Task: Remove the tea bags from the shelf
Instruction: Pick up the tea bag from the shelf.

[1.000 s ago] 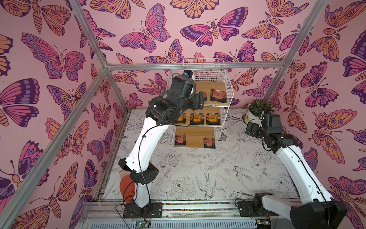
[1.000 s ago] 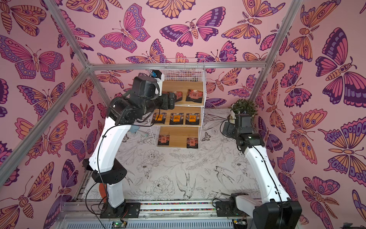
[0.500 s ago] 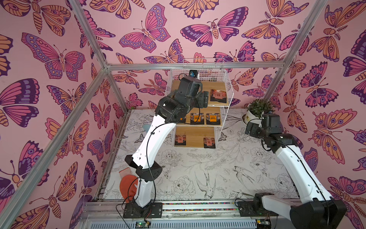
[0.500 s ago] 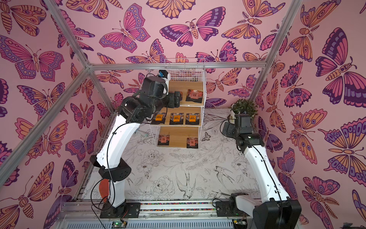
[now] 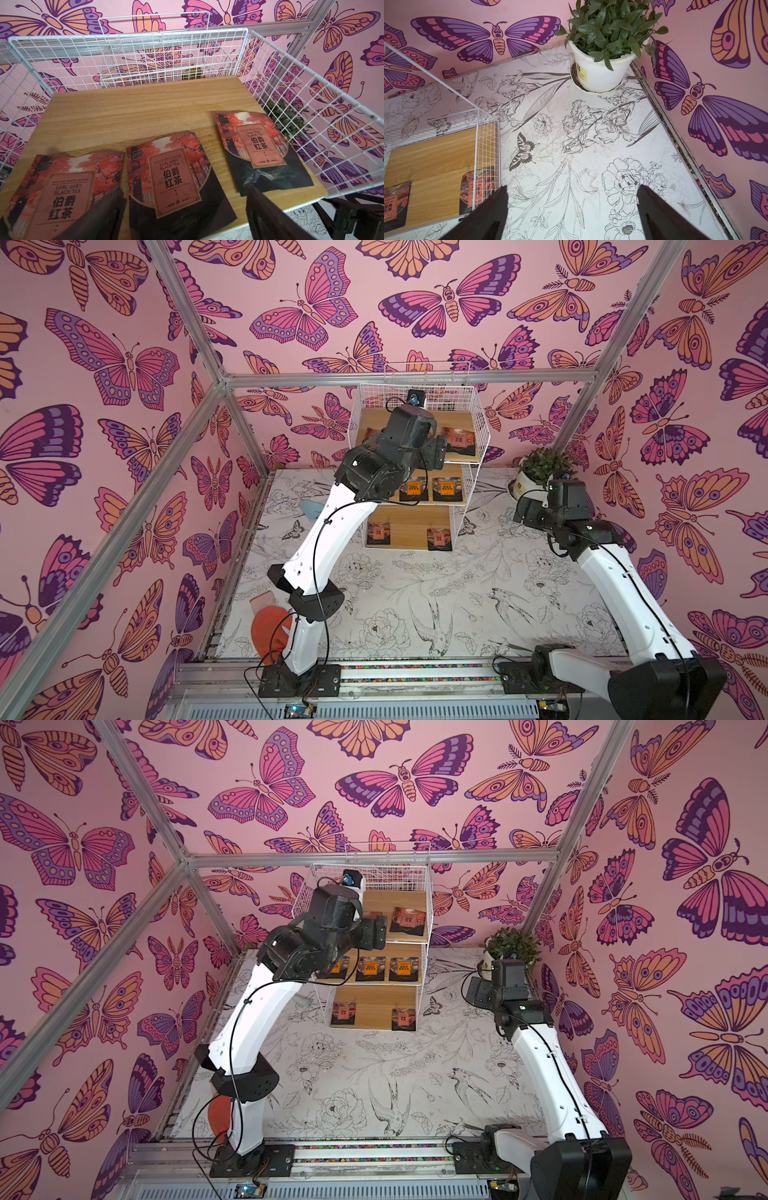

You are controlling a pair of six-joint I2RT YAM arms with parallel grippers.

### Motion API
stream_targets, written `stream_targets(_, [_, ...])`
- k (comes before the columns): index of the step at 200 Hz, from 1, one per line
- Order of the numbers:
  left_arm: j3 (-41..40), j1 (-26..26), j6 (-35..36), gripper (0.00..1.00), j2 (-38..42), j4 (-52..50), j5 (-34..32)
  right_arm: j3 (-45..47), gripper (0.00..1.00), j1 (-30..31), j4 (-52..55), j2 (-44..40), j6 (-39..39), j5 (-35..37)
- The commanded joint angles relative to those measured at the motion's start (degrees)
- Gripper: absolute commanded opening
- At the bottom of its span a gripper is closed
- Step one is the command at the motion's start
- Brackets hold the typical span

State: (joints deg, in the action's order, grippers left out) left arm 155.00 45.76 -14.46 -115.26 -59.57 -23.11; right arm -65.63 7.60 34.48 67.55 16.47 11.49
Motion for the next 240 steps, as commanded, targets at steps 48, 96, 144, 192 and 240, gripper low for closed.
stream_targets(48, [0.4, 0.2, 1.1, 0.94, -1.7, 1.1, -3.0, 0.7, 0.99, 0.3, 0.0, -0.1, 0.3, 0.3])
stream_targets(96, [0.2, 0.2, 1.1, 0.93, -2.7, 0.0, -3.6, 0.9, 0.99, 0.3, -0.1, -0.2, 0.1, 0.7])
stream_targets(144, [0.3, 0.2, 1.0, 0.93, -3.2, -0.8, -3.8, 1.1, 0.99, 0.3, -0.2, -0.2, 0.0, 1.0])
stream_targets(192, [0.0, 0.2, 0.8, 0.91, -3.7, -2.0, -5.6, 1.2, 0.99, 0.3, -0.2, -0.2, 0.0, 1.3])
stream_targets(240, [-0.2, 0.0, 0.0, 0.79, -4.4, -3.4, -5.3, 1.3, 0.99, 0.4, 0.1, -0.3, -0.5, 1.6])
